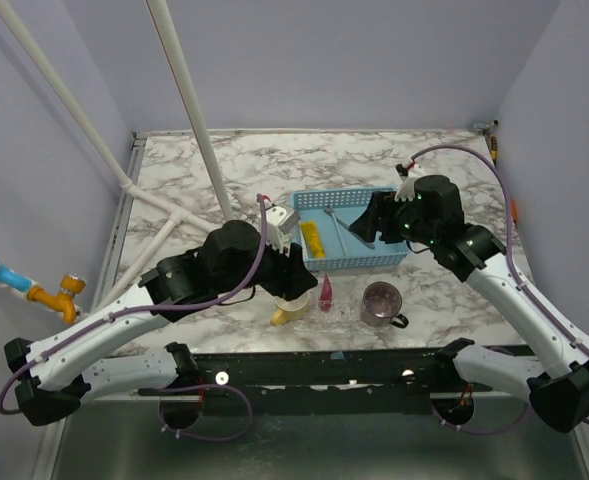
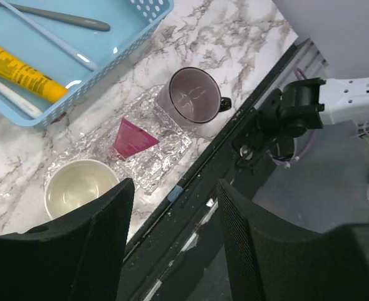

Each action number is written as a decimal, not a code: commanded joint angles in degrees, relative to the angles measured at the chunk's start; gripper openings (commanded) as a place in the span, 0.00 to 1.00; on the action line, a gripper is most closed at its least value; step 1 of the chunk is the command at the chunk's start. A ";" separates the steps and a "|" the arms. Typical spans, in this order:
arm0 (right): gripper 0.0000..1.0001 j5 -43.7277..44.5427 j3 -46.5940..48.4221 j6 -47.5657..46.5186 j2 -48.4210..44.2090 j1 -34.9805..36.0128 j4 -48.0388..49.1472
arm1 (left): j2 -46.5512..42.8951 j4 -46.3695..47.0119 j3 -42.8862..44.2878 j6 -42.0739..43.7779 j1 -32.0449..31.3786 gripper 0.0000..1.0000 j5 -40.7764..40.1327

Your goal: Prepare toiletry sets of a toothbrush and toothpaste on the tray

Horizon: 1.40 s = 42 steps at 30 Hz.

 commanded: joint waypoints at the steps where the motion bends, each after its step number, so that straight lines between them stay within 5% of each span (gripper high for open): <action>1: 0.69 -8.36 2.36 -1.34 2.75 -0.31 3.04 | -5.66 6.26 -4.84 -1.35 5.10 0.57 14.24; 16: 0.65 -11.95 7.84 -2.76 15.38 -0.07 7.66 | -15.39 5.39 -14.39 -3.22 19.24 0.59 26.03; 35: 0.60 11.31 22.60 -1.76 39.19 3.73 0.07 | -22.56 -1.32 -19.53 2.45 30.42 0.59 32.38; 42: 0.60 12.91 27.42 -1.88 46.51 5.98 -3.32 | -24.30 -3.03 -19.23 4.24 31.74 0.59 33.14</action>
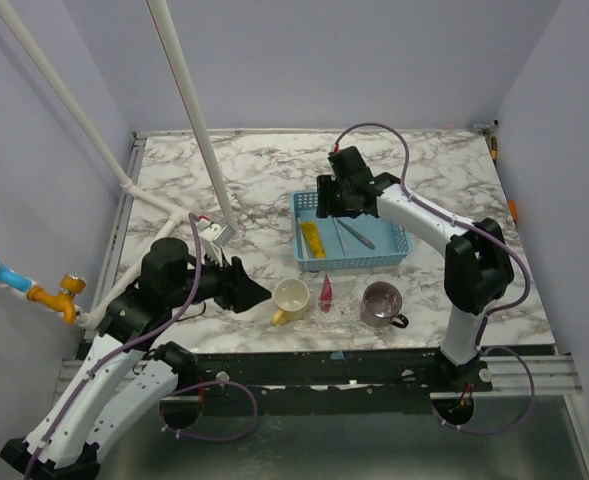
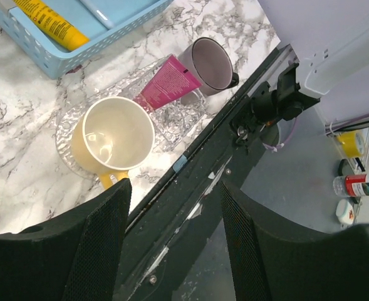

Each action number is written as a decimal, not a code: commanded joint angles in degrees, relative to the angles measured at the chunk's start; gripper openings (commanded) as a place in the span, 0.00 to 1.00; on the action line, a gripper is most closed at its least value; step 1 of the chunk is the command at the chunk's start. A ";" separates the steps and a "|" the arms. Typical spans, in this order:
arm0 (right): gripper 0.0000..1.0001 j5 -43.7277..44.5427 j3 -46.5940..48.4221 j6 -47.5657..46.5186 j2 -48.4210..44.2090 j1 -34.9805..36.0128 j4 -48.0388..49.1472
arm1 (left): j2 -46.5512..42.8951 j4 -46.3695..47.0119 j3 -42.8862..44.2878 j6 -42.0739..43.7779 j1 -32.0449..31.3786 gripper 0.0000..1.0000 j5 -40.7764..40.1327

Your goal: Prepare toiletry sets of a toothbrush and toothpaste on the tray

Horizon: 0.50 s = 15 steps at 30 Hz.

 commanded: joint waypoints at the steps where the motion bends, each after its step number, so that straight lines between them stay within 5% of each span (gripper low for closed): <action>1: 0.60 3.80 3.99 0.05 3.80 2.17 -4.21 | -1.45 -1.88 0.79 2.65 1.01 0.59 2.57; 15: 0.61 1.39 7.77 -4.80 11.78 4.31 -8.05 | -1.73 1.55 -1.58 2.58 2.23 0.60 7.76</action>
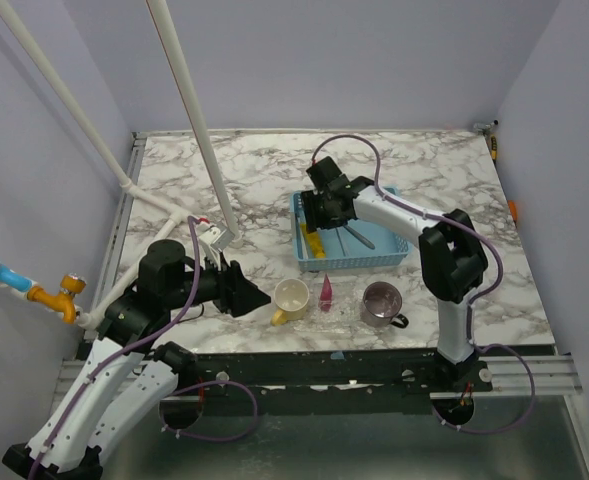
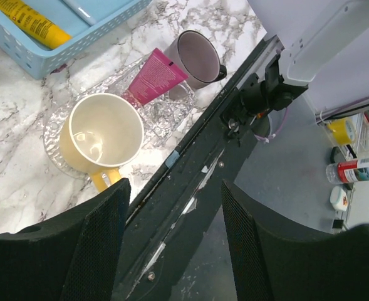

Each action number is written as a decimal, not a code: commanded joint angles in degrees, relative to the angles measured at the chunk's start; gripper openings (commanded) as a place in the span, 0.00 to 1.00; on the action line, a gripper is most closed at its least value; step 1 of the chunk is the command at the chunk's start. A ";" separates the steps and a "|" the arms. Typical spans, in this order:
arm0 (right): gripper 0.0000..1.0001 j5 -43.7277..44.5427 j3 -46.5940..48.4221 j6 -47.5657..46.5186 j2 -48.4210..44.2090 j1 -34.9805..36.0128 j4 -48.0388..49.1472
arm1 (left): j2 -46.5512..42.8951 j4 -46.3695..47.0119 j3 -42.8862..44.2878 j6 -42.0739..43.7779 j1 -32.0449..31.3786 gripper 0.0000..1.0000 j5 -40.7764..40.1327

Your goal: Prepare toiletry sets of a toothbrush and toothpaste on the tray

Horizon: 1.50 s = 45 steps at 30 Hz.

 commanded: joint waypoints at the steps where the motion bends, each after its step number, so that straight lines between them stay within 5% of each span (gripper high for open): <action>1: 0.61 0.01 1.64 -2.13 2.56 0.75 -2.95 | -0.37 1.93 -0.70 1.03 0.53 0.60 3.80; 15: 0.60 6.53 4.45 -2.94 9.02 3.51 -6.22 | -0.58 2.54 -1.22 0.85 0.88 0.60 4.71; 33: 0.20 10.44 5.15 -1.99 9.79 3.79 -6.45 | -0.75 2.55 -1.23 0.76 1.13 0.60 4.76; 45: 0.09 13.02 4.51 -0.59 4.35 3.78 -5.58 | -0.91 2.66 -1.32 0.75 1.22 0.59 4.73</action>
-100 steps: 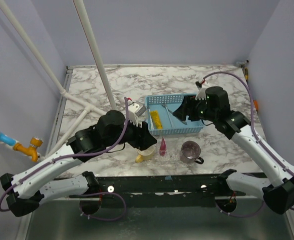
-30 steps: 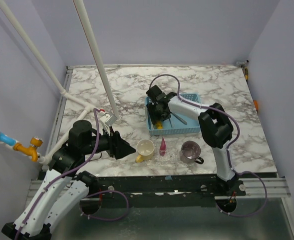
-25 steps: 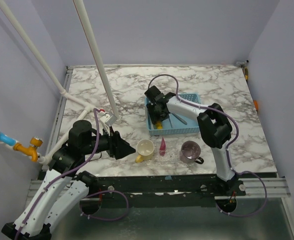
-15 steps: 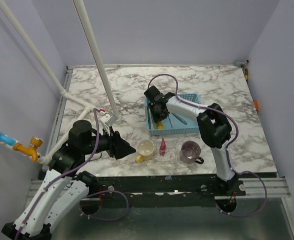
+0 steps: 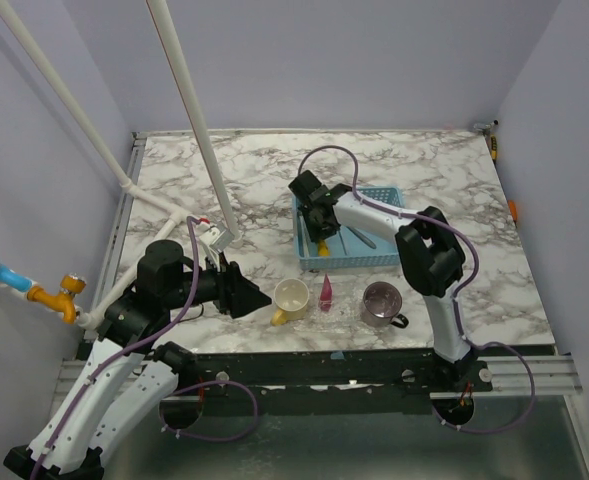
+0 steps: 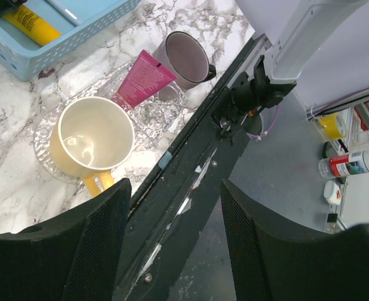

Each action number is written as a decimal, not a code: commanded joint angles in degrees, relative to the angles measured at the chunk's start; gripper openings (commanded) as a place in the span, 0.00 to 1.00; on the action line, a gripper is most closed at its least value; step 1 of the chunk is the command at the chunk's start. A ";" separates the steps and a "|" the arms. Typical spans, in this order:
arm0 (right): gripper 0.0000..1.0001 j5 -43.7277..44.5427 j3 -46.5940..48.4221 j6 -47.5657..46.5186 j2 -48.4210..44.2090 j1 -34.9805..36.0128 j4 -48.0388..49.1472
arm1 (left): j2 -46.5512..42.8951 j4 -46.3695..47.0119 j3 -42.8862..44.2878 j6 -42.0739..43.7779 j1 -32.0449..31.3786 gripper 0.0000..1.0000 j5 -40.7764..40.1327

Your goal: Prepare toiletry sets of a toothbrush and toothpaste on the tray

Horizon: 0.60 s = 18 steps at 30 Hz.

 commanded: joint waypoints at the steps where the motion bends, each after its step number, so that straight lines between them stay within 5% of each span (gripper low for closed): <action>1: 0.09 3.44 -0.10 1.38 -4.26 -0.15 -0.47 | -0.47 1.20 -0.86 0.67 0.39 0.59 1.37; 18: 0.08 5.79 -2.44 4.35 -14.55 -0.10 2.74 | -0.38 1.27 -0.95 0.61 0.44 0.59 1.25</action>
